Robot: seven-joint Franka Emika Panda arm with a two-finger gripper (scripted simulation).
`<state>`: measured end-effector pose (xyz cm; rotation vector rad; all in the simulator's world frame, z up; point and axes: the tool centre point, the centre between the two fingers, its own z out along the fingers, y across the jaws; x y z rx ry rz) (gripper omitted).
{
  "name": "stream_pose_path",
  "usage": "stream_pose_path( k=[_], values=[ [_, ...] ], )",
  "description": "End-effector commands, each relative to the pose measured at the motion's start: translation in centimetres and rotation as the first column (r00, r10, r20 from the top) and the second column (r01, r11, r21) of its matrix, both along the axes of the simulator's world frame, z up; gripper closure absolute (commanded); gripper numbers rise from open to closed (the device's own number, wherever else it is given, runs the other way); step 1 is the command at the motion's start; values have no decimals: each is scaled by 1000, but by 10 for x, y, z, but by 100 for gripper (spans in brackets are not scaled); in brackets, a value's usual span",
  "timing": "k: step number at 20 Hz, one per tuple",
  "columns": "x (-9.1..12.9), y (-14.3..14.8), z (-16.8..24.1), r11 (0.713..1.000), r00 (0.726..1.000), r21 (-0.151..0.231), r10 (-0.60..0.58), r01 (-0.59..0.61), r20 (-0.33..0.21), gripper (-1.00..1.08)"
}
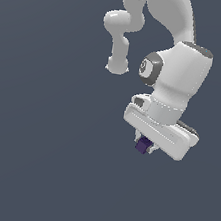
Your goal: Pick up the object and move it to a goal position.
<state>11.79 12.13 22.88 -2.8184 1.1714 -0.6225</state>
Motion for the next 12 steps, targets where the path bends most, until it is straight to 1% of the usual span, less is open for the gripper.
stream_pose_path(
  k=[1, 7, 12],
  values=[
    [3, 11, 16, 1000, 999, -4, -30, 31, 30, 108],
    [10, 36, 52, 995, 990, -11, -102, 103, 99, 108],
    [15, 59, 85, 986, 973, -14, -163, 167, 161, 108]
  ],
)
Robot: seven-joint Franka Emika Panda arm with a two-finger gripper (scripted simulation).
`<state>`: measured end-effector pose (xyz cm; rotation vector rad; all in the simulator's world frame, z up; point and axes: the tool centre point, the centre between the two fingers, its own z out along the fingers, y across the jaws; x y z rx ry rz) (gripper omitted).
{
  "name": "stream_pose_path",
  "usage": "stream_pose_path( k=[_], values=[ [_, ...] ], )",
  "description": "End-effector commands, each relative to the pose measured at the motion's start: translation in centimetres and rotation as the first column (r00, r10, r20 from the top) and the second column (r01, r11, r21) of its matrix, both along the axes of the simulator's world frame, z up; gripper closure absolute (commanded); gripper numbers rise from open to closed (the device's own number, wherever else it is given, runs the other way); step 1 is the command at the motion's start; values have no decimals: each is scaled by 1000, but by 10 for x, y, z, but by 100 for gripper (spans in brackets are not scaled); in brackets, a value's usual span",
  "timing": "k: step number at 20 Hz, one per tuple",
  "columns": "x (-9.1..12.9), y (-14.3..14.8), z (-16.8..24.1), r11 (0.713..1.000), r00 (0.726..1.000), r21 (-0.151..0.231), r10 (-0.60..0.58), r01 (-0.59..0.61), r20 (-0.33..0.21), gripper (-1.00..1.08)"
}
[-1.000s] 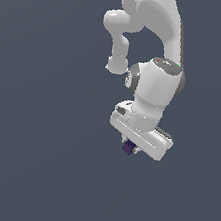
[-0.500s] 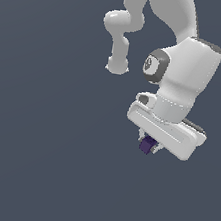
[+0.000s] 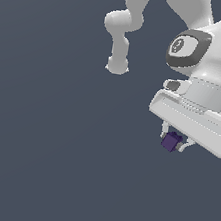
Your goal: Pick up the object and move it to a goal position.
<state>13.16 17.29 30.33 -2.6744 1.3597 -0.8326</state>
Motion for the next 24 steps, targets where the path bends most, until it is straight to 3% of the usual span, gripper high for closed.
stream_pose_path(
  k=[1, 13, 24],
  values=[
    [3, 12, 17, 999, 999, -5, -34, 34, 33, 108],
    [13, 59, 85, 986, 974, -18, -163, 168, 157, 108],
    [17, 74, 107, 977, 959, -20, -204, 212, 195, 108]
  ],
)
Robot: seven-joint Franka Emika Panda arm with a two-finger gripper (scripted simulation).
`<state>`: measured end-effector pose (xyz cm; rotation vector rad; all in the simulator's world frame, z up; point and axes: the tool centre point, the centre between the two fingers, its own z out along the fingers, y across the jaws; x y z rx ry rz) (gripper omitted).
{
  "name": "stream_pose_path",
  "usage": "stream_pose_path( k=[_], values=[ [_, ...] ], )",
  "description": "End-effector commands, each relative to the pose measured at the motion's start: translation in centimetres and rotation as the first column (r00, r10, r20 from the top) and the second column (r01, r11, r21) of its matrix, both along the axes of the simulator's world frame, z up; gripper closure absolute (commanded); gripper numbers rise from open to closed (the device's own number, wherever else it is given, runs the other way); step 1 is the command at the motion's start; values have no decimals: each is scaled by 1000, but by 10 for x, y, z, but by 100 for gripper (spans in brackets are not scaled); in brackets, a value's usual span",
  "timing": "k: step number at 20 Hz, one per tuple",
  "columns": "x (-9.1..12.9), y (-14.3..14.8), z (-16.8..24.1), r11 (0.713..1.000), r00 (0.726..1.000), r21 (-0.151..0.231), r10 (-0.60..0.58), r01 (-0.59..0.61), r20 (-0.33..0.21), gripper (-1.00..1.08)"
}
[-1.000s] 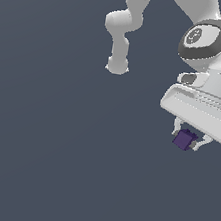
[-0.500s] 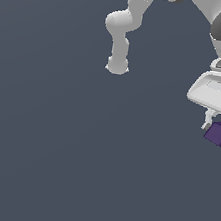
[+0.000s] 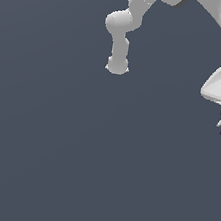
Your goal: Pick up the object and move it to a goal position.
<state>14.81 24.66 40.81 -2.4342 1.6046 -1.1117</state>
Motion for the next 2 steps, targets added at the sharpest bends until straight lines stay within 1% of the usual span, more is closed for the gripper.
stream_pose_path(
  k=[1, 2],
  values=[
    [1, 1, 2, 1000, 1000, -1, -4, 4, 3, 108],
    [1, 1, 2, 1000, 1000, -1, -4, 4, 3, 108]
  ],
)
